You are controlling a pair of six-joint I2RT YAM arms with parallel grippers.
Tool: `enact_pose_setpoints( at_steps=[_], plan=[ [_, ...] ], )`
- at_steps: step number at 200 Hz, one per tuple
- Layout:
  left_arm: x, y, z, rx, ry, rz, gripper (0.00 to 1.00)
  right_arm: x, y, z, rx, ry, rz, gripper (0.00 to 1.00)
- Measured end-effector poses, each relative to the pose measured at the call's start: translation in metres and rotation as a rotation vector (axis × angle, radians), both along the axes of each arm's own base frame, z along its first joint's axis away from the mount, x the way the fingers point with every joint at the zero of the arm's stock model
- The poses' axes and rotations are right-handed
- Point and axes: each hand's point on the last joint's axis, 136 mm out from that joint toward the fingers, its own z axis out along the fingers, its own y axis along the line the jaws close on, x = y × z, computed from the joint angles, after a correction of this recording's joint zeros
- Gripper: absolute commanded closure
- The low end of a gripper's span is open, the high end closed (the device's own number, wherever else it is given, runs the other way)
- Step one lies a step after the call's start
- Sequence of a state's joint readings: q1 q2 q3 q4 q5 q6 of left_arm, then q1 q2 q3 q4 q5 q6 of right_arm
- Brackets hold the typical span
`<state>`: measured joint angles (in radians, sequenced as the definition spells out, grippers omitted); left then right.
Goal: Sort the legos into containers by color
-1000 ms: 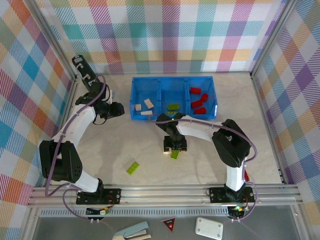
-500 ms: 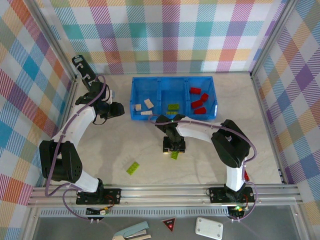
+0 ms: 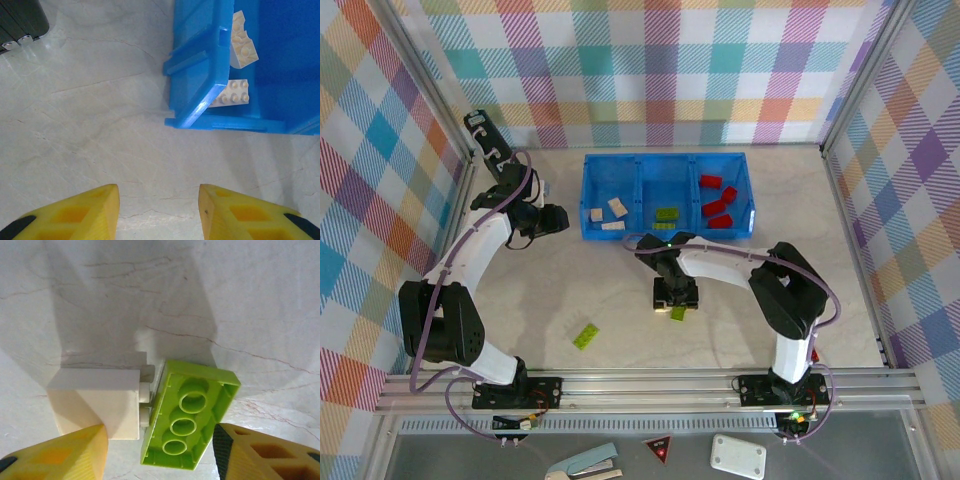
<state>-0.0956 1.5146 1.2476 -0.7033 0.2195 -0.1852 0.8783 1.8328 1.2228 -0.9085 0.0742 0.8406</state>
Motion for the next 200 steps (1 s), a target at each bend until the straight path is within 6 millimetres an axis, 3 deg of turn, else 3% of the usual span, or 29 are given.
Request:
enact_pose_setpoints(
  at_steps=[45,92,135,200],
  plan=[
    [0.0,0.0,0.0,0.0,0.0,0.0,0.54,-0.006,-0.008,0.003,-0.004,-0.002,-0.009,0.38],
    [0.0,0.0,0.0,0.0,0.0,0.0,0.54,-0.014,-0.011,0.008,0.02,-0.001,-0.003,0.42],
    [0.0,0.0,0.0,0.0,0.0,0.0,0.54,-0.024,-0.014,0.0,0.024,0.026,0.002,0.42],
    [0.0,0.0,0.0,-0.001,0.0,0.0,0.54,-0.022,-0.011,-0.012,0.02,0.032,0.001,0.49]
  ],
)
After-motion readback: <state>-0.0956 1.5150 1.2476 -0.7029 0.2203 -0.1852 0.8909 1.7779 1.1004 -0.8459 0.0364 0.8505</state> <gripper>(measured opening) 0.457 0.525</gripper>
